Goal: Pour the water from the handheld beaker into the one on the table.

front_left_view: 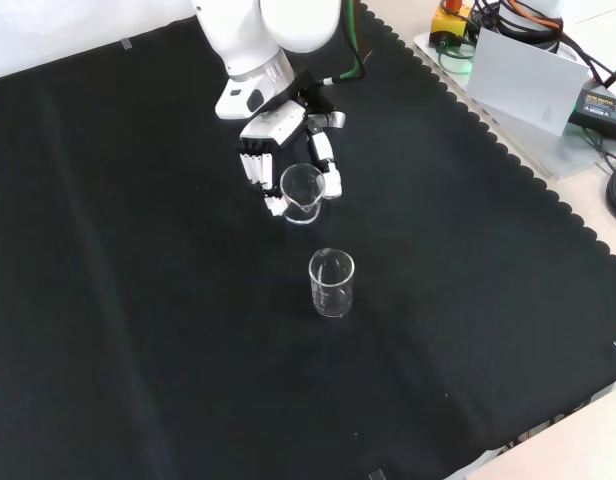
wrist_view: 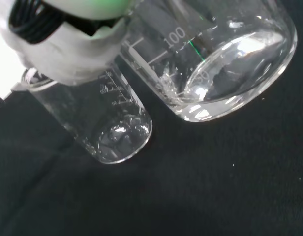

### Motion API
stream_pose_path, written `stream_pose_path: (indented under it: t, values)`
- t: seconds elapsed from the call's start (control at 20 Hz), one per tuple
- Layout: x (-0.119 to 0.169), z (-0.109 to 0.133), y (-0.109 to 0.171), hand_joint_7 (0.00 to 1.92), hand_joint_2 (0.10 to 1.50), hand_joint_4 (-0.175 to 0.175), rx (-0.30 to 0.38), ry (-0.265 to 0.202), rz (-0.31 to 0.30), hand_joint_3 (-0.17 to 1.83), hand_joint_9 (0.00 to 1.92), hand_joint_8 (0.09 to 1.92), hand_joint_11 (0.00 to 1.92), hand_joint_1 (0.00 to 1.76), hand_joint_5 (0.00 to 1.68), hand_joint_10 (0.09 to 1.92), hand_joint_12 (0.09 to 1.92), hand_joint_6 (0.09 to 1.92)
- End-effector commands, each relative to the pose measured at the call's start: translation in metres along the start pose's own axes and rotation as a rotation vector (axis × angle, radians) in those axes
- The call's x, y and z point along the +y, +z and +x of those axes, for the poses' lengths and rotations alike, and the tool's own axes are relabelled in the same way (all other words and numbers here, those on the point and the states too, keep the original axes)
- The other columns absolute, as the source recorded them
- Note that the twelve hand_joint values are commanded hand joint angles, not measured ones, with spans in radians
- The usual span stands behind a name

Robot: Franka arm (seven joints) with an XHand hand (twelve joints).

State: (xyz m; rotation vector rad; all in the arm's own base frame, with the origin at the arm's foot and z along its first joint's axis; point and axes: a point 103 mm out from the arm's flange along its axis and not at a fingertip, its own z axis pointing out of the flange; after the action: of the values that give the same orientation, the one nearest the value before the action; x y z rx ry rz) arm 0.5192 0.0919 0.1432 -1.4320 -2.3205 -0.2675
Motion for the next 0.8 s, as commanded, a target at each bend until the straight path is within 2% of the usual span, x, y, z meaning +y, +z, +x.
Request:
stream_pose_path:
  t: [0.05, 0.25, 0.45, 0.8]
  values:
    - [0.008, 0.025, -0.006, 1.62, 0.71, 0.121, -0.128, 0.001, 0.062, 0.50, 1.61, 0.09, 1.30, 1.16, 1.38, 0.09, 0.81, 0.41]
    - [0.014, 0.032, -0.006, 1.63, 0.69, 0.082, -0.191, 0.005, 0.101, 0.55, 1.60, 0.09, 1.31, 1.16, 1.36, 0.09, 0.80, 0.47]
    - [0.021, 0.039, -0.005, 1.63, 0.68, 0.068, -0.224, 0.017, 0.138, 0.58, 1.60, 0.09, 1.31, 1.16, 1.34, 0.09, 0.80, 0.52]
    - [0.029, 0.045, -0.001, 1.64, 0.67, 0.064, -0.304, 0.045, 0.183, 0.61, 1.60, 0.09, 1.30, 1.16, 1.32, 0.09, 0.81, 0.56]
